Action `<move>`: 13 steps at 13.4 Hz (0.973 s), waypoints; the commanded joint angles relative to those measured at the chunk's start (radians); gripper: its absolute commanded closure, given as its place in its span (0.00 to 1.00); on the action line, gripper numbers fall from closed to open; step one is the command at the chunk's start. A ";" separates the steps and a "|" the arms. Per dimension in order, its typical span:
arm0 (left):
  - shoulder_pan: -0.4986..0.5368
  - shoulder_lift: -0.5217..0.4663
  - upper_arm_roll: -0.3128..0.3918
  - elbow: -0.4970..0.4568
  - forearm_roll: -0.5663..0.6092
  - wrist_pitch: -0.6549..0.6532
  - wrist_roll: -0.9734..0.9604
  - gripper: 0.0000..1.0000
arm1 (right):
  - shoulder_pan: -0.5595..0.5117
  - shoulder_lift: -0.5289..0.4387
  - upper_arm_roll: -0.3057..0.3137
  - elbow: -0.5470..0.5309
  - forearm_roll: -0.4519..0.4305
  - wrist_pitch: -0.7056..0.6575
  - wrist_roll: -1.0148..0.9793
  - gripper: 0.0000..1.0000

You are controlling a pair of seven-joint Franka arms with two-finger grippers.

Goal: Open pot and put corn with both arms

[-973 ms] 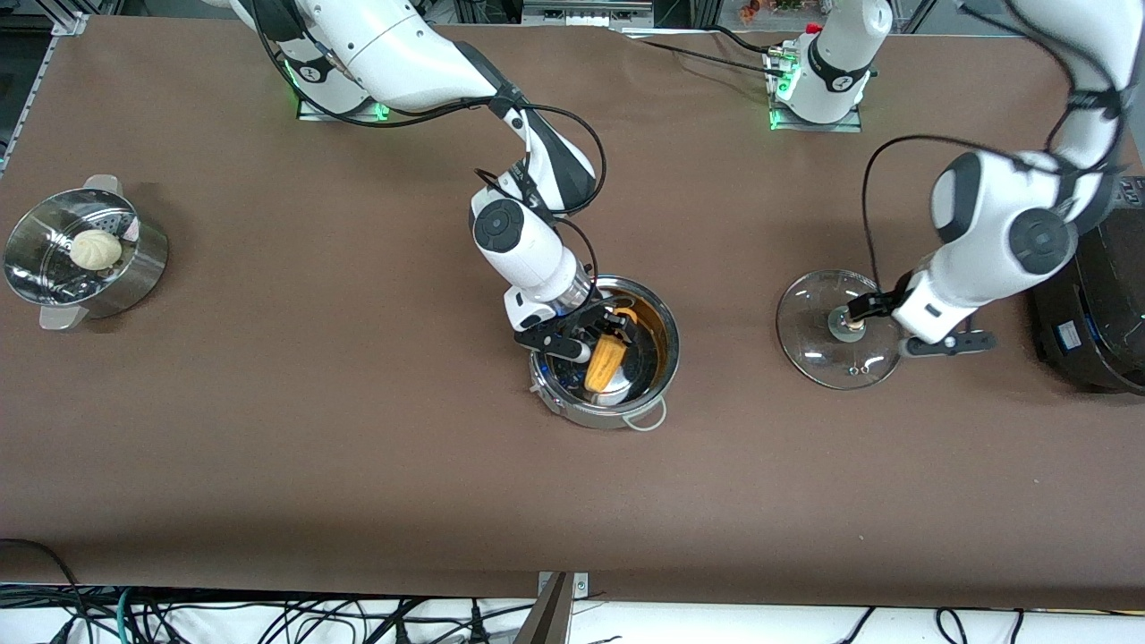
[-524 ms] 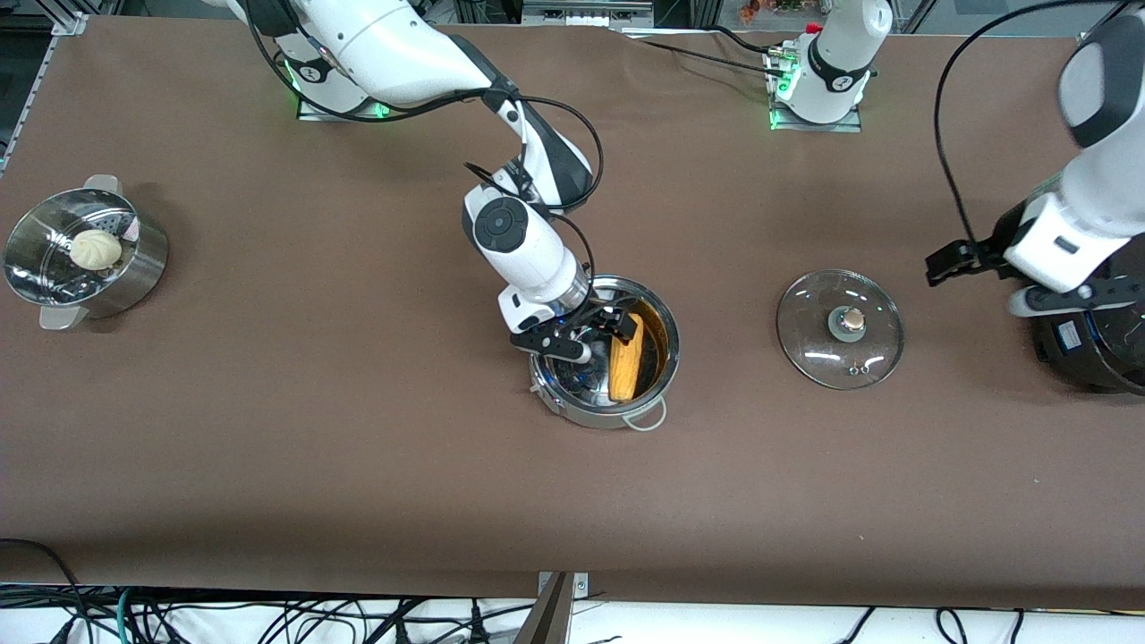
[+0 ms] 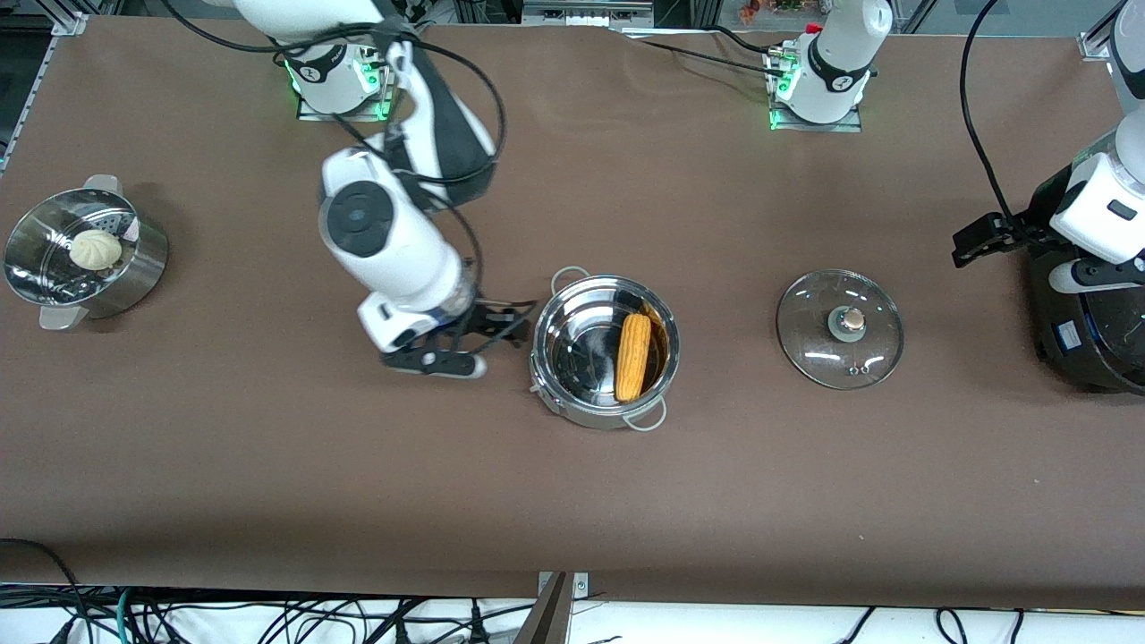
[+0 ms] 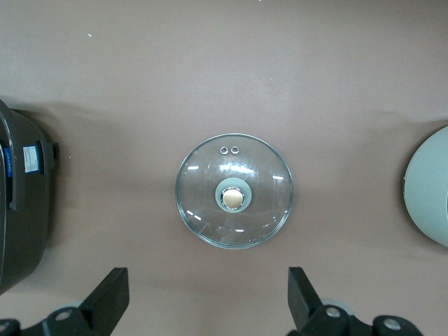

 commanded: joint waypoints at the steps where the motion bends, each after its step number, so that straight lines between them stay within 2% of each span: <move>1: 0.007 -0.011 -0.007 0.010 -0.012 -0.021 0.001 0.00 | 0.002 -0.083 -0.143 -0.025 -0.003 -0.181 -0.223 0.00; 2: 0.007 -0.011 -0.007 0.010 -0.012 -0.021 0.003 0.00 | -0.013 -0.112 -0.166 -0.026 0.005 -0.229 -0.261 0.00; 5: 0.007 -0.010 -0.005 0.010 -0.012 -0.022 0.003 0.00 | -0.156 -0.238 -0.150 -0.057 -0.035 -0.431 -0.265 0.00; 6: 0.007 -0.010 -0.005 0.010 -0.012 -0.022 0.001 0.00 | -0.224 -0.278 -0.087 -0.057 -0.087 -0.468 -0.278 0.00; 8: 0.008 -0.010 -0.005 0.010 -0.012 -0.022 0.001 0.00 | -0.433 -0.365 0.150 -0.101 -0.246 -0.507 -0.344 0.00; 9: 0.007 -0.010 -0.005 0.010 -0.014 -0.022 0.001 0.00 | -0.522 -0.417 0.245 -0.165 -0.303 -0.490 -0.351 0.00; 10: 0.008 -0.010 -0.005 0.010 -0.014 -0.022 0.001 0.00 | -0.567 -0.484 0.286 -0.265 -0.316 -0.429 -0.346 0.00; 12: 0.008 -0.008 -0.004 0.007 -0.014 -0.022 0.001 0.00 | -0.586 -0.647 0.292 -0.551 -0.319 -0.193 -0.335 0.00; 13: 0.008 -0.008 -0.004 0.007 -0.014 -0.022 0.001 0.00 | -0.592 -0.666 0.292 -0.601 -0.315 -0.154 -0.334 0.00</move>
